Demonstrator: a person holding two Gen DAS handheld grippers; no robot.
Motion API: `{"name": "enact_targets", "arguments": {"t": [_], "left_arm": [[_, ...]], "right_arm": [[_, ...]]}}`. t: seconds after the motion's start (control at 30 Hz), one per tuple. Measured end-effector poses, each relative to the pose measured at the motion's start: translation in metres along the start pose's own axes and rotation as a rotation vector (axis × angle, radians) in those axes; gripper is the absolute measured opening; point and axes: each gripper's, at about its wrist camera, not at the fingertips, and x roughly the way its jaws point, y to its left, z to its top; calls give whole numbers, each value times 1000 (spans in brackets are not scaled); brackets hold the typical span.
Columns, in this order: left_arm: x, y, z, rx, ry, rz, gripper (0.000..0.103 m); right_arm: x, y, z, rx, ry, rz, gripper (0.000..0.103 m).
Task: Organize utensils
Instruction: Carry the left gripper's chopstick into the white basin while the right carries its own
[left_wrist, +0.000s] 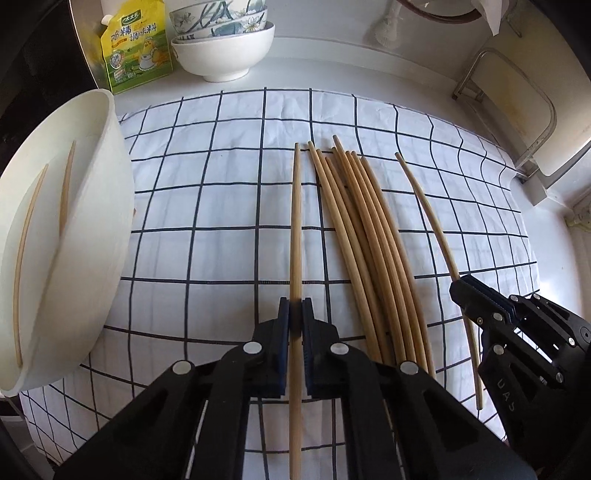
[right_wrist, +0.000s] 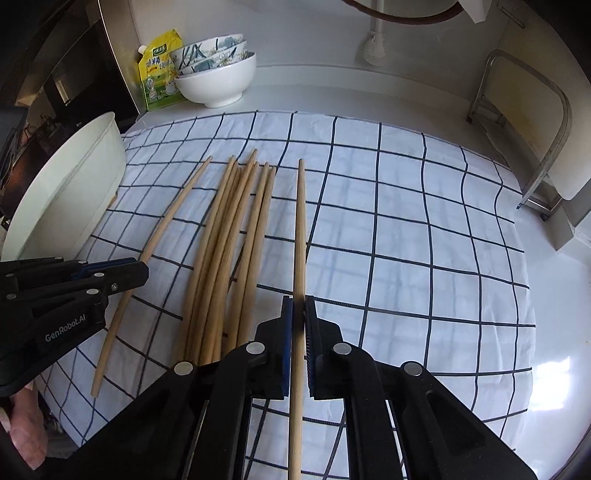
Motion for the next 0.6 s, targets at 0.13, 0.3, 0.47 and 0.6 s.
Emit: {"name": "enact_targets", "arguments": {"t": [0.13, 0.3, 0.47, 0.6], "left_arm": [[-34, 16, 3, -10, -44, -16, 7], [-82, 57, 9, -62, -121, 24, 7], [-114, 117, 16, -140, -173, 88, 7], [-127, 167, 19, -197, -189, 123, 7]], "right_arm": [[-28, 12, 13, 27, -37, 34, 6], [-58, 52, 42, -10, -88, 92, 6], [-65, 109, 83, -68, -118, 182, 7], [-56, 160, 110, -120, -137, 236, 7]]}}
